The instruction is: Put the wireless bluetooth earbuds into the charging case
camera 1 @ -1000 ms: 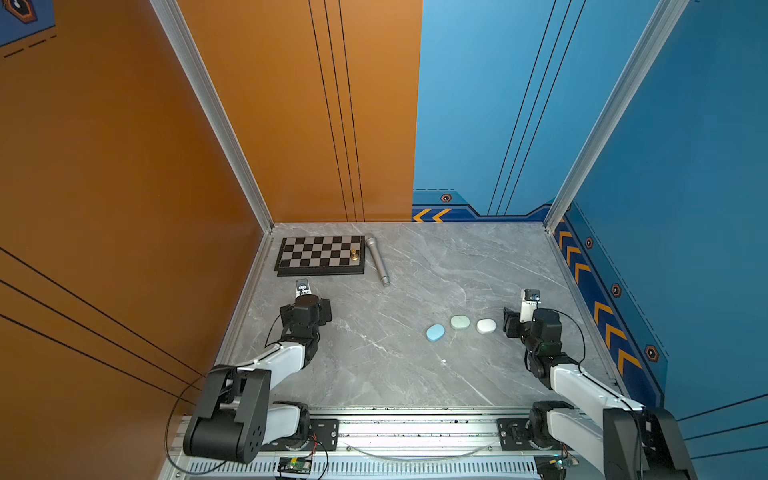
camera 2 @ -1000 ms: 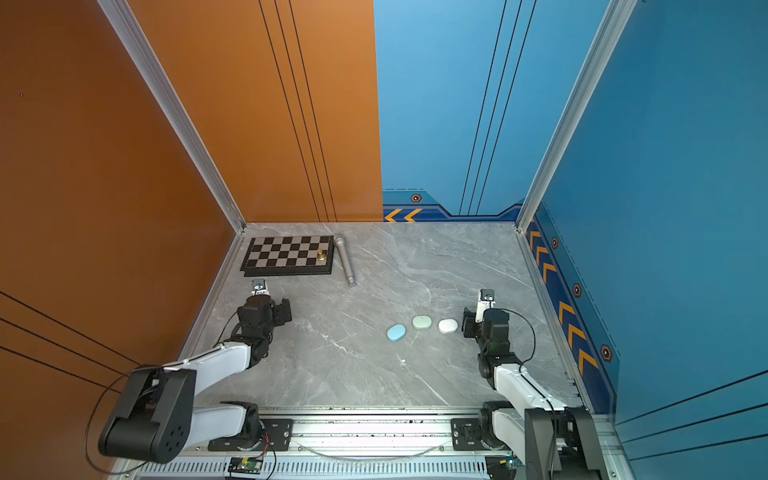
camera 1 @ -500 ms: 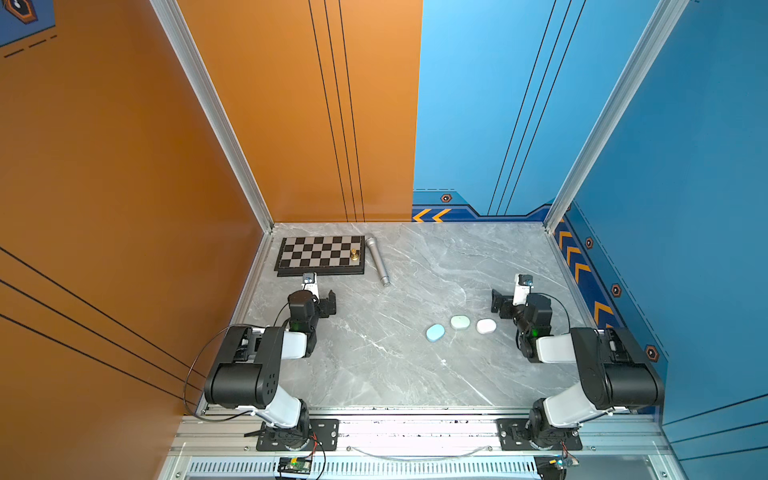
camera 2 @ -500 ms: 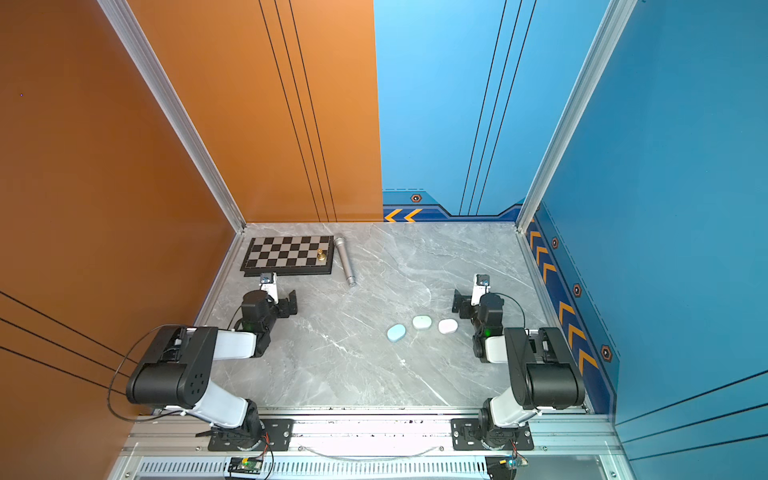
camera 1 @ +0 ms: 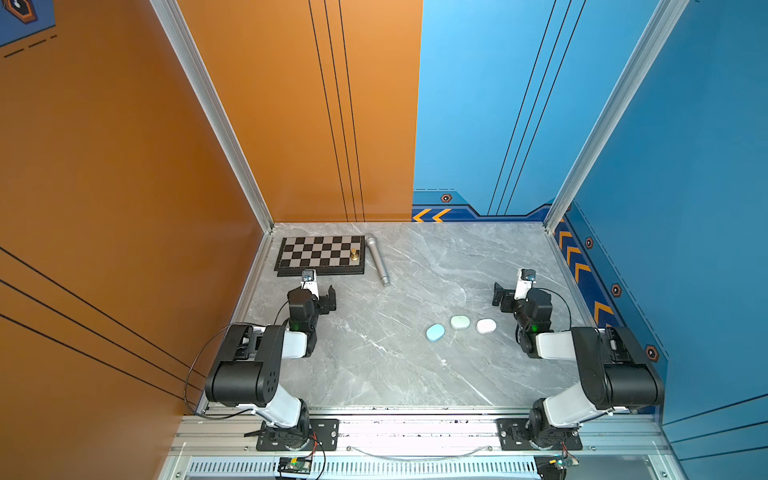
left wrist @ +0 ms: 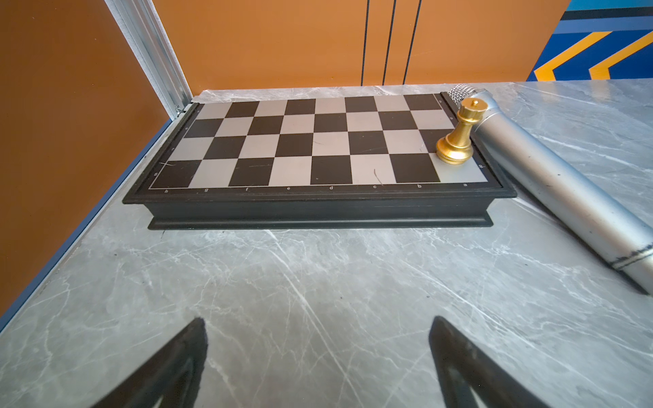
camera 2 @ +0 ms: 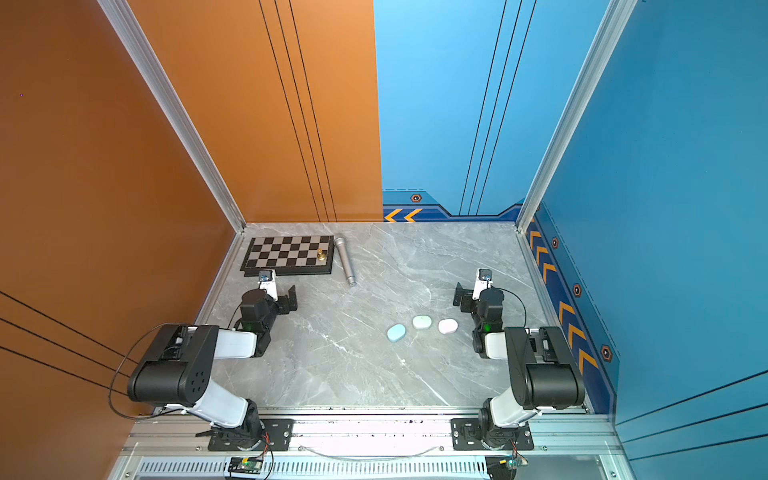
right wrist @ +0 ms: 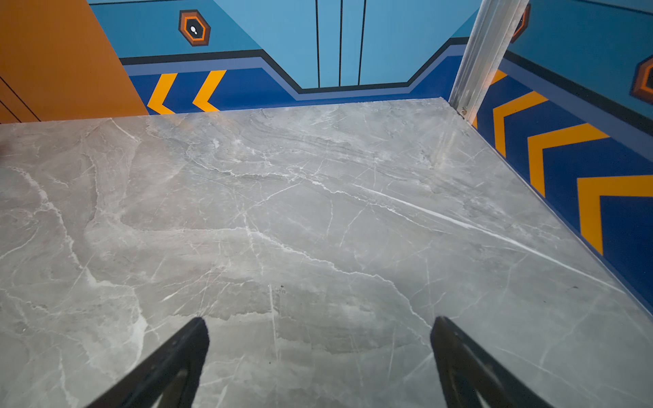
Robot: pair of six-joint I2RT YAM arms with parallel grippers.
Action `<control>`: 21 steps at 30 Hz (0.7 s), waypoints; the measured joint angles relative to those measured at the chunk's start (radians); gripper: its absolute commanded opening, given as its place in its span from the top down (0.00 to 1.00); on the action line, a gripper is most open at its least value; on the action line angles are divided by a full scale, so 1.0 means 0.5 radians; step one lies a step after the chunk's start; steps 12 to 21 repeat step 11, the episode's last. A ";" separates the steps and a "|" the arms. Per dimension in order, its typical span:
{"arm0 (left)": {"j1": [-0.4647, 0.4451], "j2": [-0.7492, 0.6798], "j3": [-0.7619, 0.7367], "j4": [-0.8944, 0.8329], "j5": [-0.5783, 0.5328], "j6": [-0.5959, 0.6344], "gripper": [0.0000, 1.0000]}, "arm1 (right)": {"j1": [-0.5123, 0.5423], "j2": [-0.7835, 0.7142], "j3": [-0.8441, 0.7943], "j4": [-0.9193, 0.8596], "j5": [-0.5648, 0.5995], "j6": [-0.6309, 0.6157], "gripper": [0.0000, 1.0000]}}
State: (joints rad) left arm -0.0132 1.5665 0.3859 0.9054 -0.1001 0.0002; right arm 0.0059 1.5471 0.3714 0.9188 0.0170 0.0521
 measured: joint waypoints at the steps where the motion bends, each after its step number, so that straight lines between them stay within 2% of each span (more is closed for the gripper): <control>1: 0.000 0.000 0.000 0.004 0.000 0.000 0.02 | 0.002 0.000 0.000 0.000 0.008 0.000 0.00; 21: 0.000 0.000 0.000 0.008 0.000 0.000 0.02 | 0.002 0.000 0.000 -0.005 0.023 0.000 0.00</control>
